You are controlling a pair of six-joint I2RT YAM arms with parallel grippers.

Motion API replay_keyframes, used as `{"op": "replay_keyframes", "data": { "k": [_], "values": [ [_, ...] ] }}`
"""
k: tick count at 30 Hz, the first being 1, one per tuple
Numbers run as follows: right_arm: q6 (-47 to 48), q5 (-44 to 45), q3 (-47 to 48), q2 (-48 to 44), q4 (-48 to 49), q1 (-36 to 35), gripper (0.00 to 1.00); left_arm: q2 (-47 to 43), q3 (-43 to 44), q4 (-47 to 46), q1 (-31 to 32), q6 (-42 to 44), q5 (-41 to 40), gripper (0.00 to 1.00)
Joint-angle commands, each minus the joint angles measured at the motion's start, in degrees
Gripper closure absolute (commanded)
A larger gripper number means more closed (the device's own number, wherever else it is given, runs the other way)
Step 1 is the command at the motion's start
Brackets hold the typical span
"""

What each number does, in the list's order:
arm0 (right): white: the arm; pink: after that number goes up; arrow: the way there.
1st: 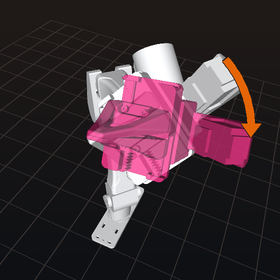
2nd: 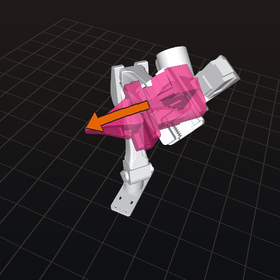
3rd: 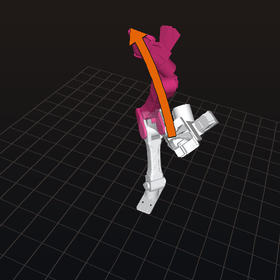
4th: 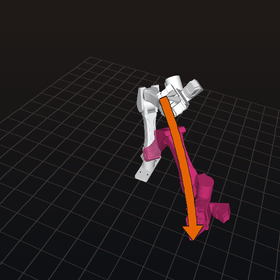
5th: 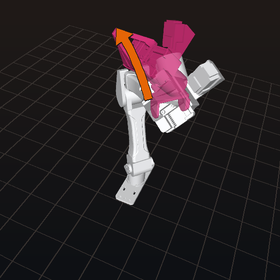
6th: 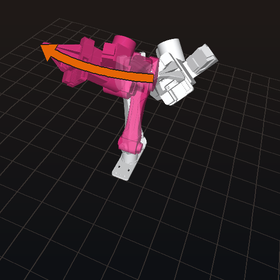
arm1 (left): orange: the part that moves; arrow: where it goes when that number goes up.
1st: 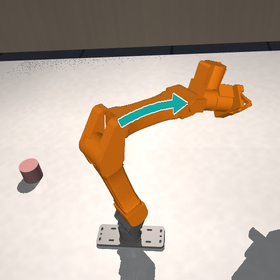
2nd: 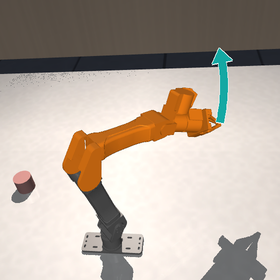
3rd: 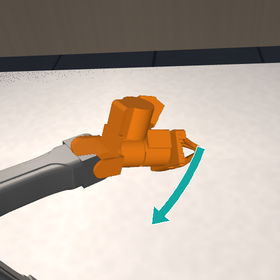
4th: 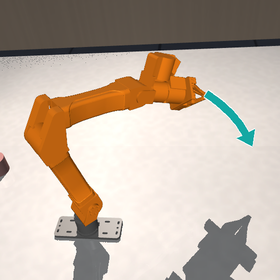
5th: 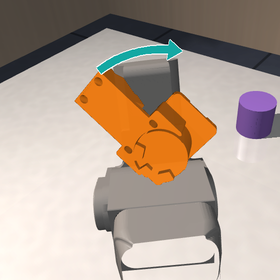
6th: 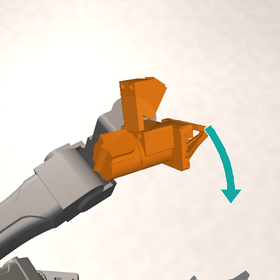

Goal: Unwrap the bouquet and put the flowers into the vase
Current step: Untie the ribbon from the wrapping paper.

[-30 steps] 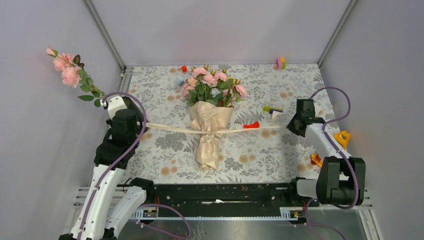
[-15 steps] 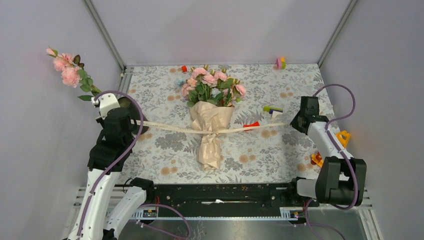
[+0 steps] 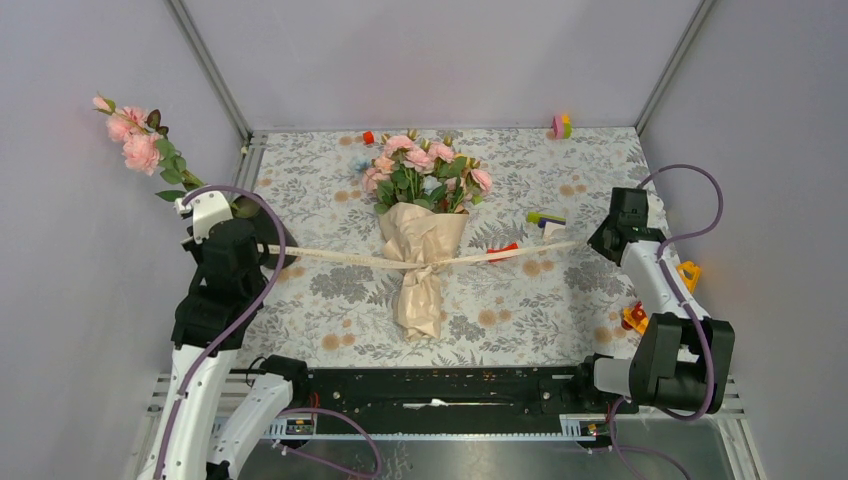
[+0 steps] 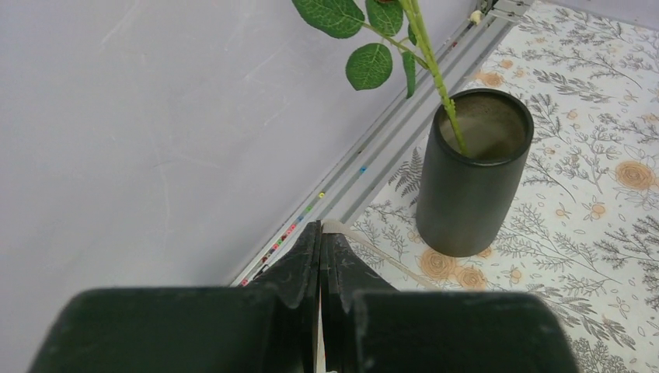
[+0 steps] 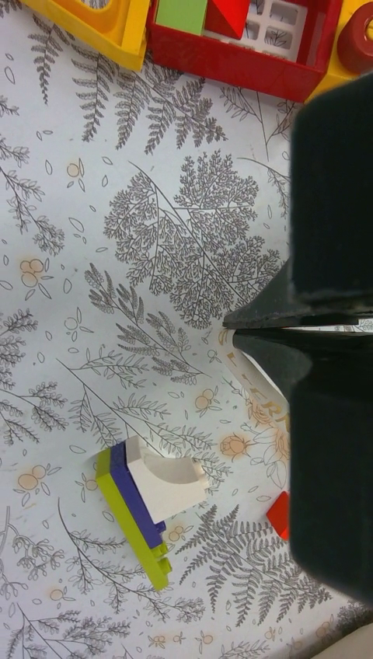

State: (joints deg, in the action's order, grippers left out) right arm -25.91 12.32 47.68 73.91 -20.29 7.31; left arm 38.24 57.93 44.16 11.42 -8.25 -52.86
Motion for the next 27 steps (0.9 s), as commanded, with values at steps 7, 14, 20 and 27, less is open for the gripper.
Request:
{"op": "replay_keyframes", "data": {
  "k": [7,14,20,27],
  "values": [
    [0.6,0.2,2.4,-2.3,0.3,3.2,1.00,-2.0,2.6,-2.7,-0.5,4.9,-5.6,1.00],
    [0.6,-0.2,3.1,-2.6,0.3,5.5,1.00,-0.8,1.9,-2.9,-0.9,5.7,-5.4,1.00],
    [0.3,-0.3,4.7,-2.3,0.4,7.9,1.00,-0.1,2.9,-4.5,-2.0,8.5,-7.9,1.00],
    [-0.4,-0.4,6.3,-2.1,0.4,9.6,1.00,-0.7,5.1,-7.9,-2.1,14.1,-10.3,1.00]
  ]
}}
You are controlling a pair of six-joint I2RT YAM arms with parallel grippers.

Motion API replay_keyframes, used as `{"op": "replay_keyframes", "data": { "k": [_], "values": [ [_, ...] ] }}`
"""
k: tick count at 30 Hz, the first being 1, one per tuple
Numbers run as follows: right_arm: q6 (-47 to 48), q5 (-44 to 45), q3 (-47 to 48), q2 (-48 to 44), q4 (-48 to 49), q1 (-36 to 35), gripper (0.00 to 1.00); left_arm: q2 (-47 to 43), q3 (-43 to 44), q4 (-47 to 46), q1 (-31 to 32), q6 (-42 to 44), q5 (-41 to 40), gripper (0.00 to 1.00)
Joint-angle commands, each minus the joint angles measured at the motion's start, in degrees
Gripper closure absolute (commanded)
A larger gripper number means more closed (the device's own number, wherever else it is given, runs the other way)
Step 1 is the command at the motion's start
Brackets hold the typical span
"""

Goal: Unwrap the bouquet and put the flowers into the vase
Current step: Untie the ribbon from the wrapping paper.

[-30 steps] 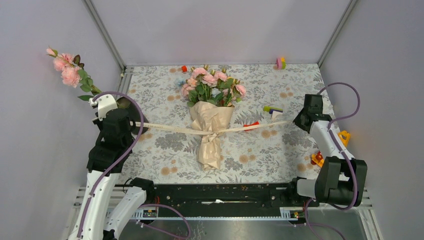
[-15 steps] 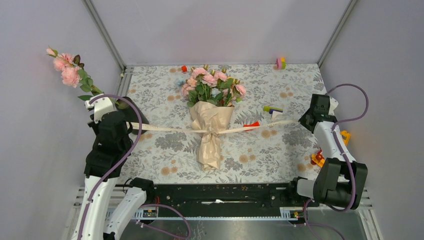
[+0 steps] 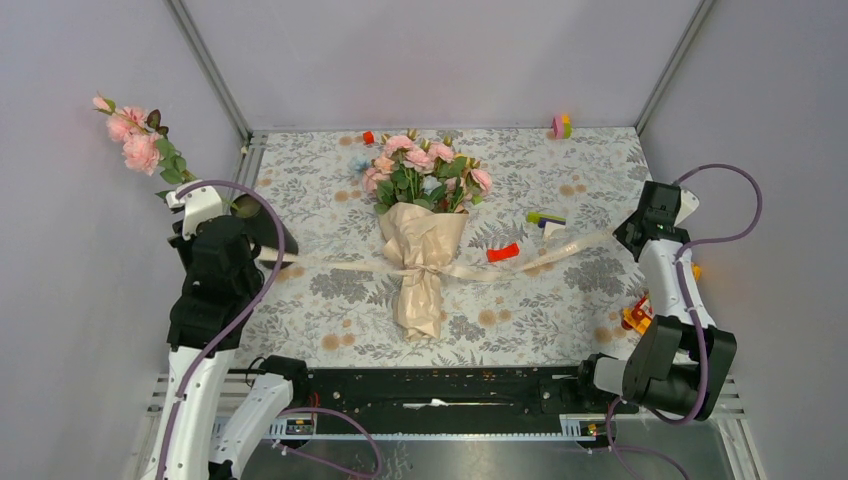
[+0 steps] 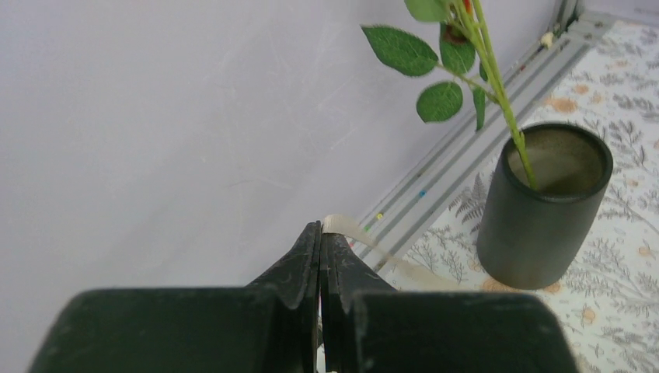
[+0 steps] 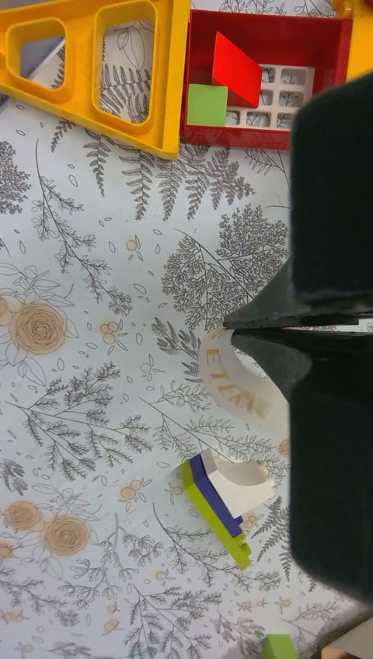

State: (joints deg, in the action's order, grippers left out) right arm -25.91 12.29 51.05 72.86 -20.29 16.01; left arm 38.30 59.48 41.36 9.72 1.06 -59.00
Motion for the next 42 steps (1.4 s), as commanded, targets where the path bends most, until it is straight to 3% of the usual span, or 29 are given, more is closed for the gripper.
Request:
{"op": "replay_keyframes", "data": {
  "k": [1,11,12,13,16,17,19,23,30,35,39,42],
  "values": [
    [-0.4,-0.3,3.1,-1.0,0.4,1.1,1.00,-0.8,3.7,-5.5,-0.4,5.6,-4.6,1.00],
    [-0.2,-0.1,3.6,-1.3,0.3,1.9,1.00,-1.9,4.1,-4.7,-0.5,7.3,-3.8,1.00],
    [-0.1,-0.1,3.4,-1.4,0.3,1.9,0.94,-1.7,4.3,-3.3,-0.5,6.3,-2.7,0.95],
    [0.1,-0.3,3.2,-1.5,0.3,1.9,0.81,-1.6,4.4,-1.7,-0.5,5.2,-1.4,0.81],
    [0.6,-1.3,2.6,-2.3,0.1,1.9,0.34,-1.8,4.3,1.3,-0.5,2.5,0.4,0.30],
    [0.7,-1.7,2.6,-2.5,-0.3,1.9,0.23,-2.1,4.2,1.8,-0.5,2.0,0.3,0.22],
    [1.0,-2.7,2.8,-3.1,-0.9,1.9,0.15,-2.9,4.2,2.5,-0.5,1.2,0.0,0.13],
    [1.5,-5.2,3.0,-4.5,-0.8,1.8,0.11,-4.0,5.9,4.4,-0.5,-0.8,1.9,0.08],
    [3.9,-17.8,4.3,-6.2,-2.5,1.9,0.11,-2.9,11.2,9.0,-0.5,-3.6,13.5,0.04],
    [5.4,-36.3,3.5,-6.4,0.6,0.3,0.16,-1.6,14.7,9.8,-0.5,-4.6,34.0,0.05],
    [8.6,-38.2,2.8,-6.3,1.2,-9.3,0.20,1.1,11.2,5.5,-0.4,-8.2,51.3,0.08],
    [8.6,-39.6,0.9,-5.5,3.7,-18.5,0.27,2.3,4.7,-2.7,-0.3,-13.0,64.7,0.08]
  ]
}}
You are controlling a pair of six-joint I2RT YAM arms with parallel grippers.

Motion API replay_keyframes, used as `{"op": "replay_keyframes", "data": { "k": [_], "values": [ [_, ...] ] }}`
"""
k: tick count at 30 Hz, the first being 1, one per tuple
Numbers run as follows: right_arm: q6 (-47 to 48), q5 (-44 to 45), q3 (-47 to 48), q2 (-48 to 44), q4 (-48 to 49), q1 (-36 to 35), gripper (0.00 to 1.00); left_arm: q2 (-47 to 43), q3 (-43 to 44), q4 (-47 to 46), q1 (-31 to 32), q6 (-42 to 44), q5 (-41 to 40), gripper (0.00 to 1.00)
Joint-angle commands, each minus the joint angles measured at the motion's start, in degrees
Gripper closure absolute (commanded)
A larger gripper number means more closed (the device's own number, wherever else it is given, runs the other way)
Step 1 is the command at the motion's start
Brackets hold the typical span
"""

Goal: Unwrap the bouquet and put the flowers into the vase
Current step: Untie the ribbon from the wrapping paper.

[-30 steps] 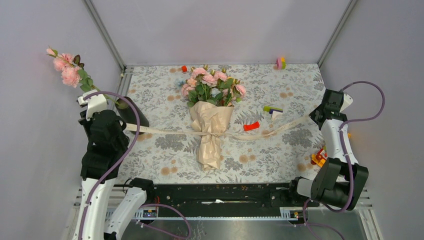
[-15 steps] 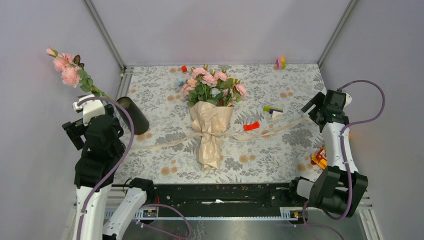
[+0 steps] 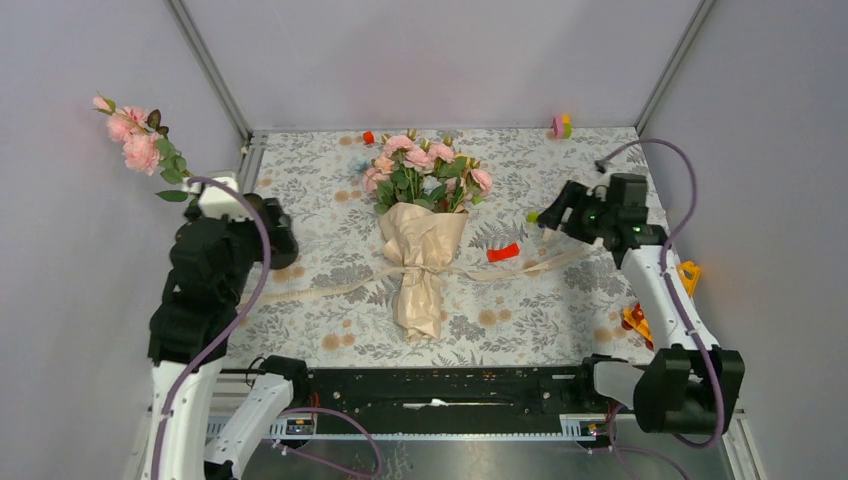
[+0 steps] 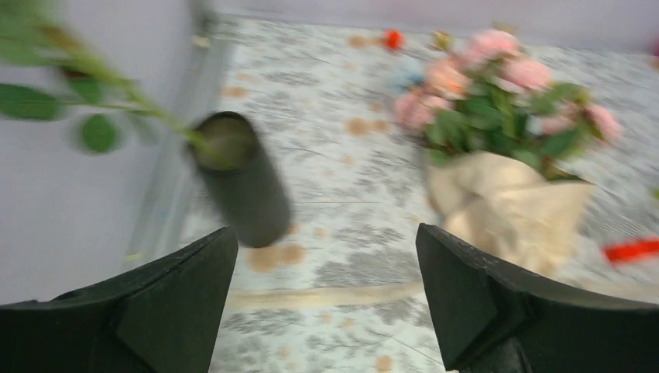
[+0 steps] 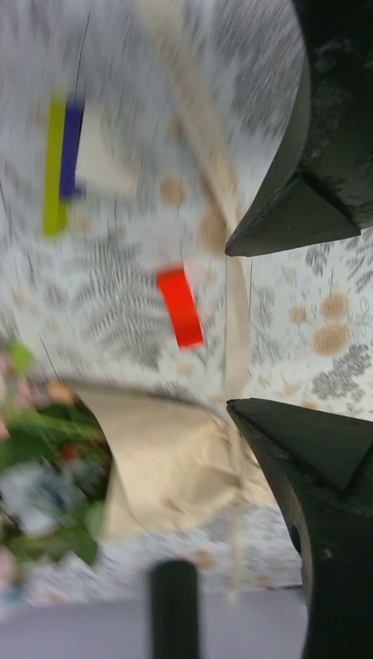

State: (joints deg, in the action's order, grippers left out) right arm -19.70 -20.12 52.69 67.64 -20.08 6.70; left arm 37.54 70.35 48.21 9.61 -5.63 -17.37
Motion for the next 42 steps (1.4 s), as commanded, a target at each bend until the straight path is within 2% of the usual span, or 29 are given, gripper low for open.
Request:
{"op": "replay_keyframes", "data": {
  "k": [1,3,5,11,15,21,26,32,35,42],
  "values": [
    [1.7,-8.1,-1.9,-0.2,5.6,-11.7,0.28,3.3,-8.0,-11.5,0.0,-7.6,26.7,0.08],
    [1.4,-8.6,-3.3,0.2,8.8,-17.3,0.31,3.8,-12.0,-18.6,1.3,-12.0,32.8,0.08],
    [1.4,-8.0,-4.5,0.9,11.8,-22.7,0.34,5.4,-14.8,-22.9,3.7,-14.8,35.5,0.09],
    [-0.3,-6.9,-9.9,4.0,27.5,-35.3,0.44,12.7,-20.8,-30.9,15.3,-22.3,29.9,0.11],
    [-1.7,-6.5,-11.4,7.7,35.8,-39.9,0.51,18.2,-26.8,-42.3,17.0,-32.5,33.9,0.15],
    [-0.7,-4.8,-11.6,14.7,43.5,-43.8,0.55,25.4,-30.7,-50.0,18.3,-36.5,31.9,0.22],
    [0.6,-3.4,-9.6,19.6,45.7,-46.3,0.57,29.8,-30.3,-52.4,19.1,-37.0,32.2,0.25],
    [1.2,-1.0,-8.6,22.4,45.9,-48.4,0.60,33.3,-29.5,-50.1,19.7,-36.2,30.0,0.29],
    [1.5,-0.4,-8.1,23.4,45.7,-48.6,0.62,33.8,-29.3,-48.7,19.9,-35.4,28.7,0.33],
    [2.6,1.6,-7.2,24.0,44.3,-48.6,0.64,34.8,-28.9,-48.3,20.3,-34.6,28.3,0.34]
  ]
}}
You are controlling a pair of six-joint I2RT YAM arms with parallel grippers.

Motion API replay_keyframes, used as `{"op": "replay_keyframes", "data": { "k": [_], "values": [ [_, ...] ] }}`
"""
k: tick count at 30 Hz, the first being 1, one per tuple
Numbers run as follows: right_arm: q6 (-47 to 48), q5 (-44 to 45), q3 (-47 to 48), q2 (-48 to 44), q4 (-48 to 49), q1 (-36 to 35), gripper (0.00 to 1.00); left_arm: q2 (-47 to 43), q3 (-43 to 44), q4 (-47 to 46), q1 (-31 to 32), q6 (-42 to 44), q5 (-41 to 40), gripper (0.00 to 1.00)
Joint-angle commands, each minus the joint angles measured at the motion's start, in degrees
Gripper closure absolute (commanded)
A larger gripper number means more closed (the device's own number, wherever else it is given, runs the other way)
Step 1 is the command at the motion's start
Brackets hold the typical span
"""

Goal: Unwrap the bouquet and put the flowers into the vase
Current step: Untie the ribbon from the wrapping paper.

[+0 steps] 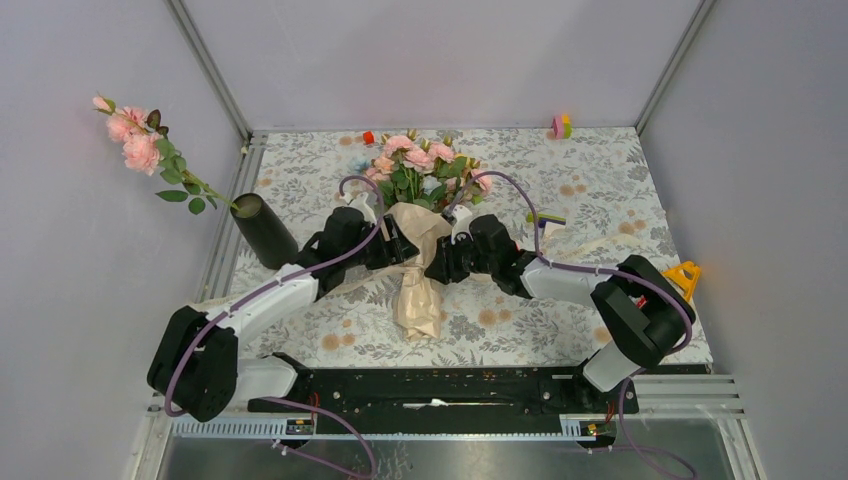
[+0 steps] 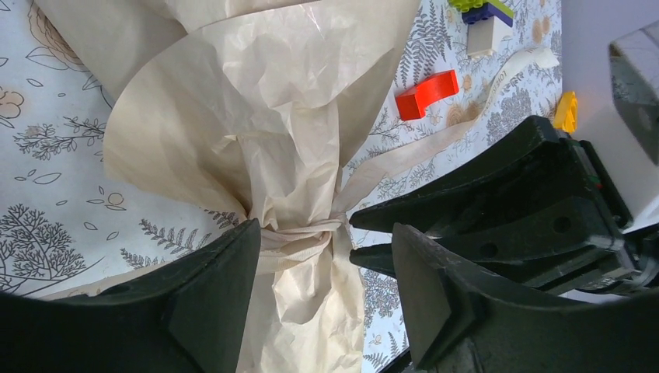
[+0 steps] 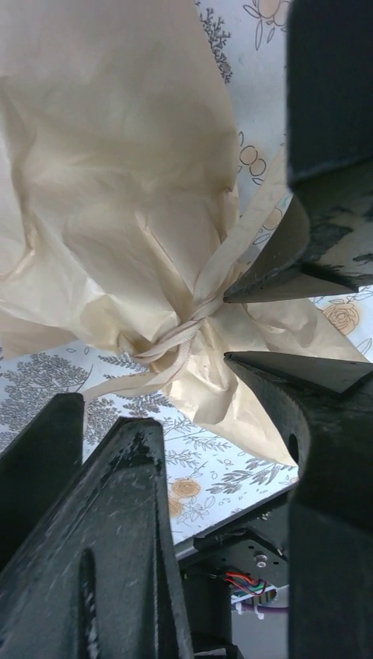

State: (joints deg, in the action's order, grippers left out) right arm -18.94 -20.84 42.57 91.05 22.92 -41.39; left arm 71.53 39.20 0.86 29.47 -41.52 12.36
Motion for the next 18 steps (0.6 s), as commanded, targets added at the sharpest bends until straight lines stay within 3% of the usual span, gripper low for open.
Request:
{"op": "replay_keyframes", "data": {
  "k": [1,18],
  "values": [
    [1.8,2.4,3.0,0.6,1.3,-0.5,0.64,1.1,2.3,-1.0,0.5,1.3,-1.4,0.34],
    [2.3,2.9,3.5,3.0,1.1,-0.5,0.74,4.6,3.9,-1.0,2.5,2.6,-2.6,0.41]
  ]
}}
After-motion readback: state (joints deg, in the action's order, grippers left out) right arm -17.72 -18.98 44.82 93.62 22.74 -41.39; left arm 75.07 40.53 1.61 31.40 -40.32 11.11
